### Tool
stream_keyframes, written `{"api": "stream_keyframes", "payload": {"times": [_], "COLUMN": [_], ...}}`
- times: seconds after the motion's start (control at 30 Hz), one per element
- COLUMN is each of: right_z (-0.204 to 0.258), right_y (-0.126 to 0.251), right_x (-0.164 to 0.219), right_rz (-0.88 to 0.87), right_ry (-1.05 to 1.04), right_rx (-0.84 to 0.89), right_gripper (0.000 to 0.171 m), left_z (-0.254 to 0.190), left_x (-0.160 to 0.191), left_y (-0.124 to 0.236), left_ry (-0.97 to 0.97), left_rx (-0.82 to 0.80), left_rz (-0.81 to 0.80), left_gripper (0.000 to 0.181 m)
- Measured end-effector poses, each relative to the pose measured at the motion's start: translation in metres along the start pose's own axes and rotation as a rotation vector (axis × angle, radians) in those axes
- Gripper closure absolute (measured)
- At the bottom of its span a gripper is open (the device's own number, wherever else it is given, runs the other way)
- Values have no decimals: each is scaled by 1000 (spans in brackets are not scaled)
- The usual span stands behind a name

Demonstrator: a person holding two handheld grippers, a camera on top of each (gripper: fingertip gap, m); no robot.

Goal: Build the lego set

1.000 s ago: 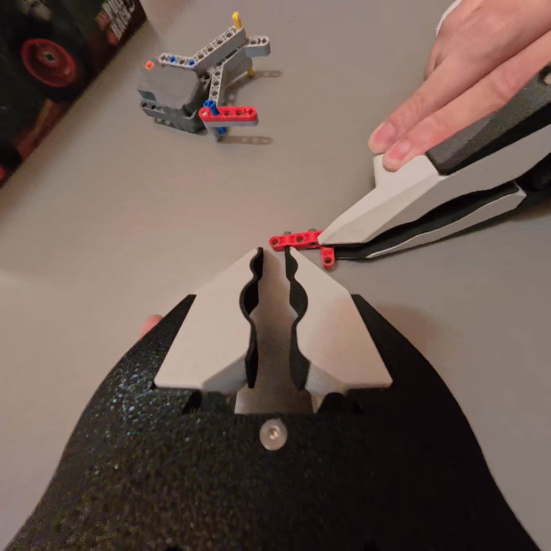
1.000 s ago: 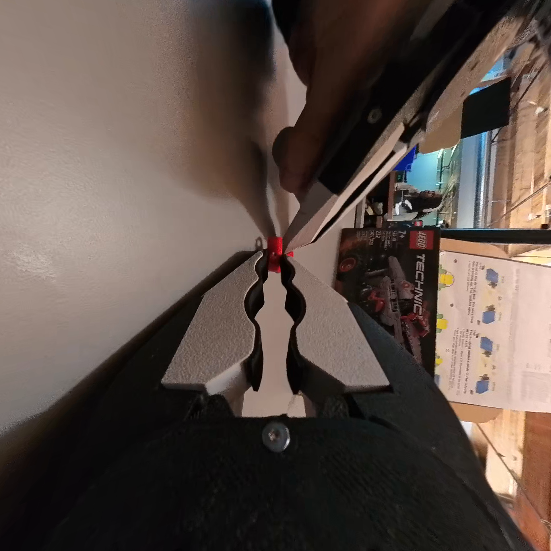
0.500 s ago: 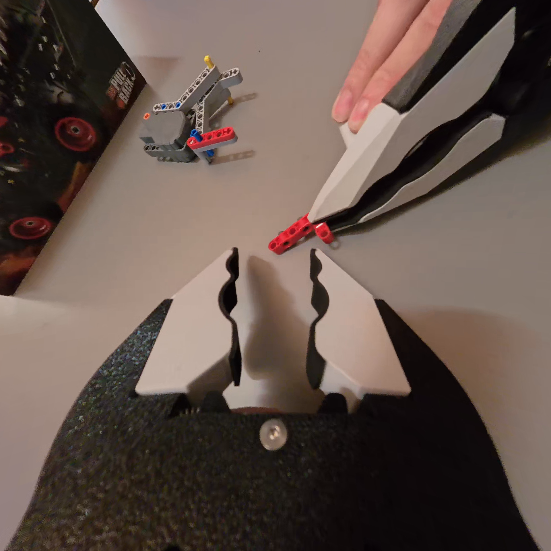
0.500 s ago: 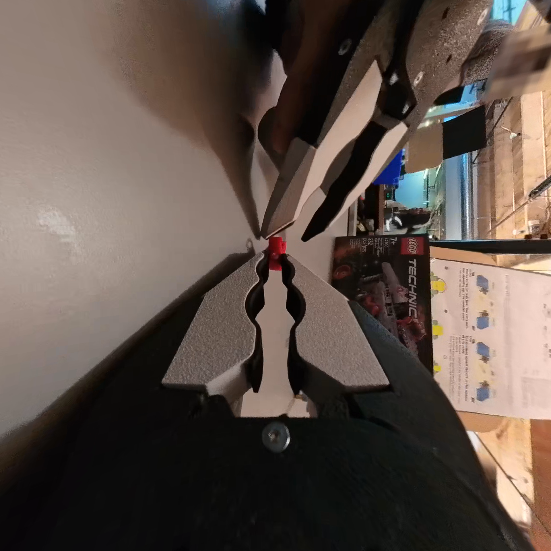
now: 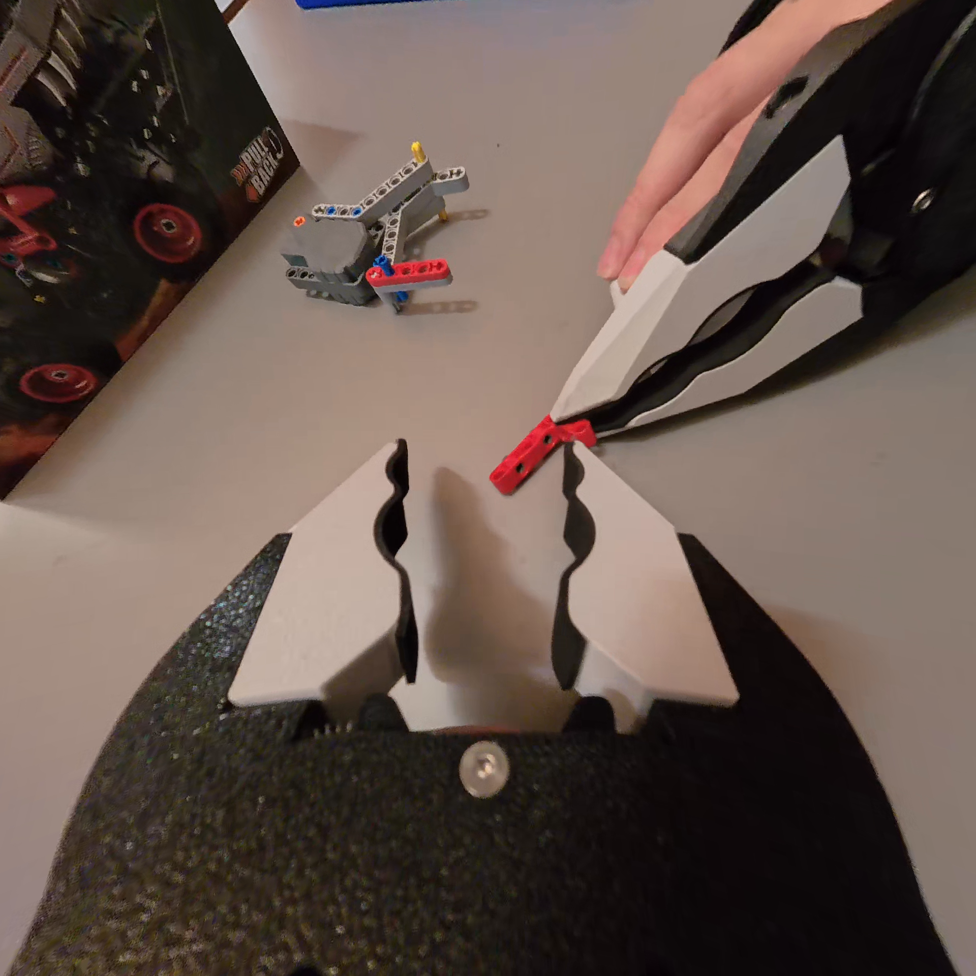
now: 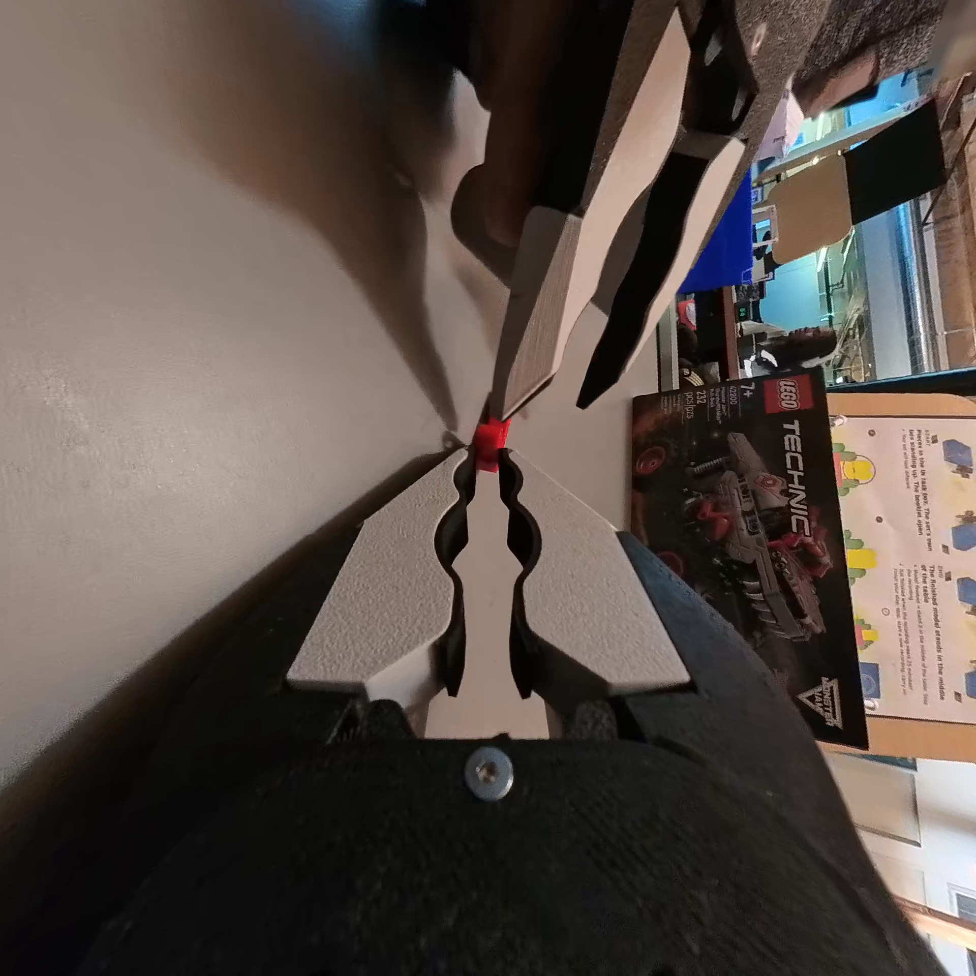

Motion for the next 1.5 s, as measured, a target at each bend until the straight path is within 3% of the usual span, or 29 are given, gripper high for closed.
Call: {"api": "stream_keyframes", "payload": {"times": [0.17, 0.33, 0.47, 0.57, 0.67, 0.8, 0.87, 0.93, 0.97, 1.17, 1.2, 1.5], "right_z": [-2, -16, -31, -41, -42, -45, -49, -50, -51, -47, -47, -45], "right_y": [0, 12, 22, 29, 30, 33, 37, 39, 40, 43, 42, 41], "right_x": [2, 3, 17, 21, 20, 16, 14, 15, 16, 12, 12, 11], "right_rz": [-11, -134, -267, -357, -388, -445, -494, -520, -531, -548, -543, -500], "right_ry": [-52, -220, -427, -529, -558, -613, -652, -665, -671, -641, -638, -607], "right_rx": [-16, -76, -210, -298, -387, -480, -511, -521, -518, -561, -560, -446], "right_gripper": [164, 164, 164, 165, 164, 165, 165, 165, 165, 165, 165, 164], "left_z": [-1, -11, -14, -14, -13, -20, -18, -21, -24, -28, -30, -29], "left_x": [1, 0, -7, -11, -15, -23, -22, -20, -19, -22, -22, -22], "left_y": [1, 12, 23, 24, 25, 35, 33, 32, 33, 31, 31, 30], "left_ry": [-36, -124, -202, -196, -148, -175, -147, -140, -145, -158, -171, -211], "left_rx": [-4, 85, 60, 46, 60, 98, 112, 167, 201, 211, 213, 157], "left_rz": [-1, -79, -171, -201, -231, -311, -297, -292, -296, -298, -292, -235], "left_gripper": [125, 144, 157, 155, 142, 176, 164, 148, 149, 164, 174, 176]}}
Point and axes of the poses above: each gripper's, where its closed fingertips meet, y back along the fingers, x out of its underside, z = x × y across the jaws, the point moved 5 cm from there along y, back along the fingers, and after that the axes turned 15 degrees about z, right-handed, at the moved point
